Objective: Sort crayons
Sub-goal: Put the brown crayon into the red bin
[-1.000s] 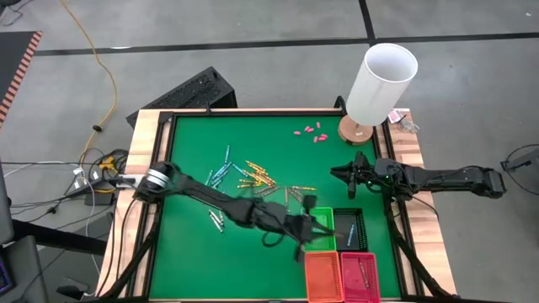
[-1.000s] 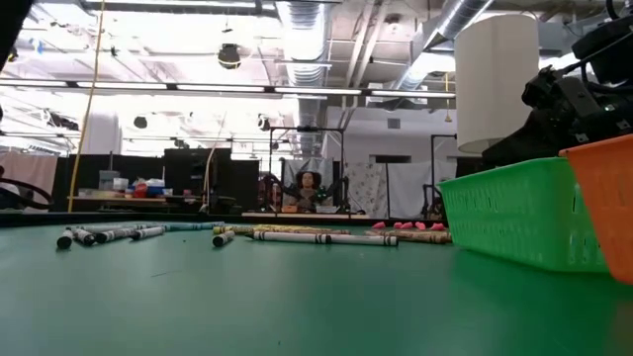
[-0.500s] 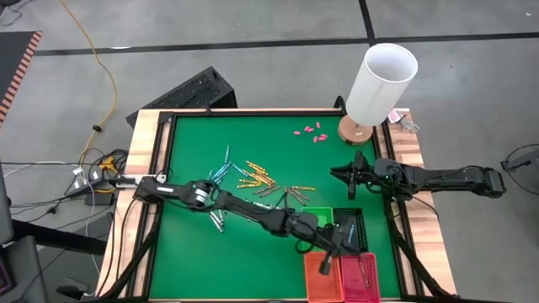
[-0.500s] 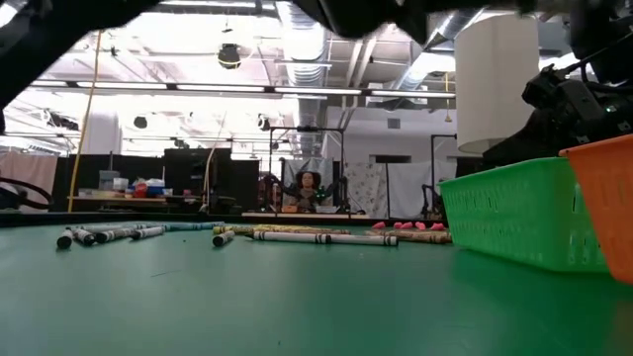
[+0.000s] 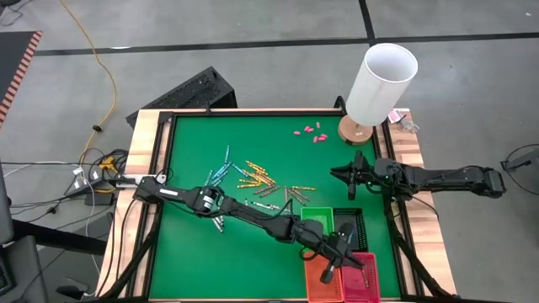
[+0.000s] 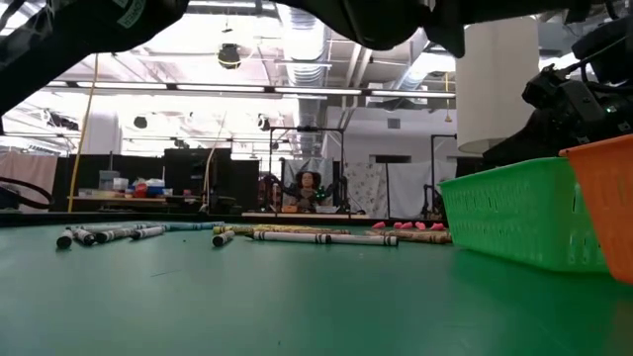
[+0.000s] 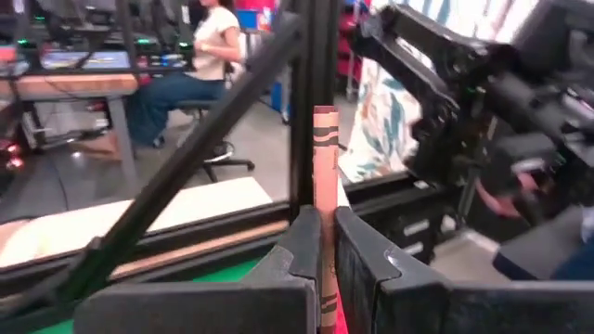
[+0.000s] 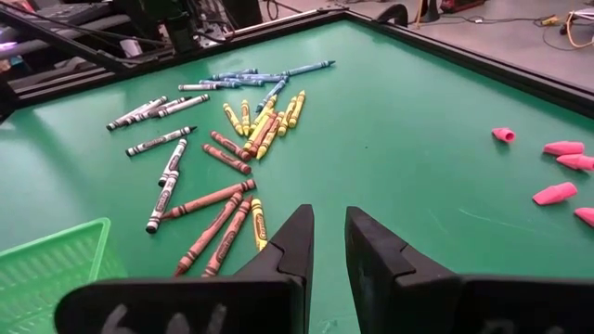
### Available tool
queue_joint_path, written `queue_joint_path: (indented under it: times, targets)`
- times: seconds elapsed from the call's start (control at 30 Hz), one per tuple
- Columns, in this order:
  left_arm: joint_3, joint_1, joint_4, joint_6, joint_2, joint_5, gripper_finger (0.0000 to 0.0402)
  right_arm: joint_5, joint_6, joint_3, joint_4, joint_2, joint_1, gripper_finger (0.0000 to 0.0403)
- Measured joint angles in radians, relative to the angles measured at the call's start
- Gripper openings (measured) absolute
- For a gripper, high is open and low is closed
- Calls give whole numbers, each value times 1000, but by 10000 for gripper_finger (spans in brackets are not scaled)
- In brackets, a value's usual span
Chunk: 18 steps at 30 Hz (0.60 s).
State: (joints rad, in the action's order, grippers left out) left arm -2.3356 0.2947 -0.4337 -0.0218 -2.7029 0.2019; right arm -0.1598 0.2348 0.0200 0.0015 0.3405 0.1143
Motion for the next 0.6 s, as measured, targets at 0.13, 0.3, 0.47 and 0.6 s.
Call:
queue_joint_path:
  times: [0.13,0.3,0.47,0.6]
  targets:
    - [0,0,55,21,0,3,2,0,2,0,0,0,0,68]
    - [0,-1,47,54,-16,-3,2,0,11,0,3,0,0,68]
    - [0,0,71,66,-16,-27,2,0,27,0,3,0,0,68]
    - [1,1,97,65,-16,-27,2,0,27,0,3,0,0,68]
